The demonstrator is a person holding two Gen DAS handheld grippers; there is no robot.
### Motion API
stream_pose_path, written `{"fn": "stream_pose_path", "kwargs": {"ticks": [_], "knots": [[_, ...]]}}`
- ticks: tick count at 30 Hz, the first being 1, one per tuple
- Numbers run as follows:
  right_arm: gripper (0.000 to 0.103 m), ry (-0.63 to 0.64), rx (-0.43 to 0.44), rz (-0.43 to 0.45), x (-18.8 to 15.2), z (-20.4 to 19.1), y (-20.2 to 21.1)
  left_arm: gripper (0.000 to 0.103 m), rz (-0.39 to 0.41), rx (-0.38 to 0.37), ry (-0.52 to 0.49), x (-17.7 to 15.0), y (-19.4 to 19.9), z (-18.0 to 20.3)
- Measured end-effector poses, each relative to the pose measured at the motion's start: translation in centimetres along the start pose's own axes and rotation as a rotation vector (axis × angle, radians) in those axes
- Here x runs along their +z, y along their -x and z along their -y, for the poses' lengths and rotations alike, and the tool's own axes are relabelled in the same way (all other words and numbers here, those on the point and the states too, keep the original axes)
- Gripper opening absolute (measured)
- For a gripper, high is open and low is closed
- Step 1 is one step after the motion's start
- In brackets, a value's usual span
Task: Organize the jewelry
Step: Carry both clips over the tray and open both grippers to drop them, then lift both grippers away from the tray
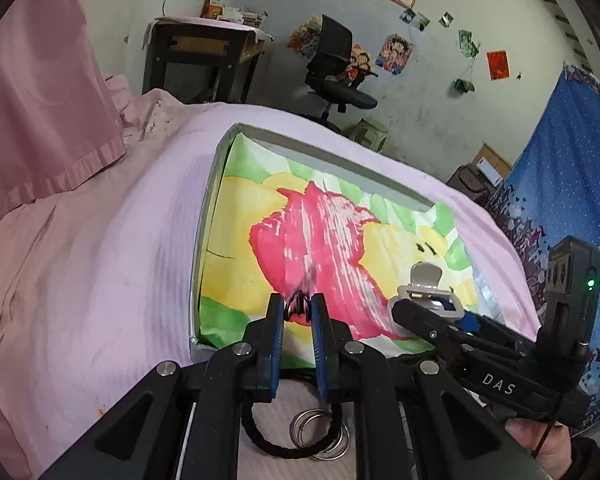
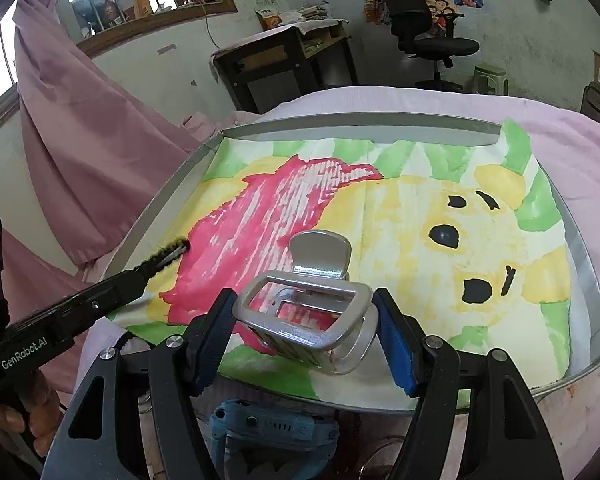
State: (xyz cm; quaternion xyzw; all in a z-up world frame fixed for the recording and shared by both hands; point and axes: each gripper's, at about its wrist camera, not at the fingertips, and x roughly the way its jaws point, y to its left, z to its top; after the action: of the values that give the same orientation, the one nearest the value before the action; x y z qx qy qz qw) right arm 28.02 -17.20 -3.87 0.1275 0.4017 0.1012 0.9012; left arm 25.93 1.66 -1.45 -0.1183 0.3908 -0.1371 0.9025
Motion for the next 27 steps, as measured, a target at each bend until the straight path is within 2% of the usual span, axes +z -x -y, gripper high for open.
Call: {"fn": "stream_pose_path", "kwargs": {"ticks": [4, 7, 9, 11, 13, 15, 17, 20, 27], "knots": [[0.066, -0.017, 0.004, 0.038, -0.2, 0.6, 0.7, 0.015, 0.027, -0.022, 0.002, -0.5, 0.6, -0.3], [0.074, -0.026, -0.001, 0.098, -0.6, 0.9, 2.4, 0.020, 0.067, -0.030, 0.002, -1.0, 1.5, -0.2], [0.079, -0.031, -0.008, 0.135, -0.8, 1.1, 3.6, 0.029, 0.094, -0.033, -0.003, -1.2, 2.1, -0.1], [0.085, -0.035, -0.016, 0.179, -1.1, 1.2, 5.0, 0.052, 0.133, -0.027, -0.015, -1.6, 3.0, 0.1], [0.088, -0.035, -0.025, 0.218, -1.5, 1.3, 6.3, 0.062, 0.183, -0.020, -0.023, -1.9, 4.0, 0.3], [0.093, -0.033, -0.030, 0.256, -1.9, 1.2, 7.6, 0.068, 0.227, -0.009, -0.035, -2.4, 5.2, 0.5], [0.099, -0.023, -0.039, 0.300, -2.5, 1.0, 9.1, 0.079, 0.256, 0.000, -0.039, -2.9, 6.1, 0.6], [0.102, -0.003, -0.051, 0.363, -3.7, 0.7, 11.4, 0.090, 0.308, 0.009, -0.043, -3.8, 7.7, 0.5], [0.102, 0.023, -0.099, 0.467, -6.8, -0.1, 15.6, 0.101, 0.398, 0.045, -0.058, -6.2, 10.8, 0.6]]}}
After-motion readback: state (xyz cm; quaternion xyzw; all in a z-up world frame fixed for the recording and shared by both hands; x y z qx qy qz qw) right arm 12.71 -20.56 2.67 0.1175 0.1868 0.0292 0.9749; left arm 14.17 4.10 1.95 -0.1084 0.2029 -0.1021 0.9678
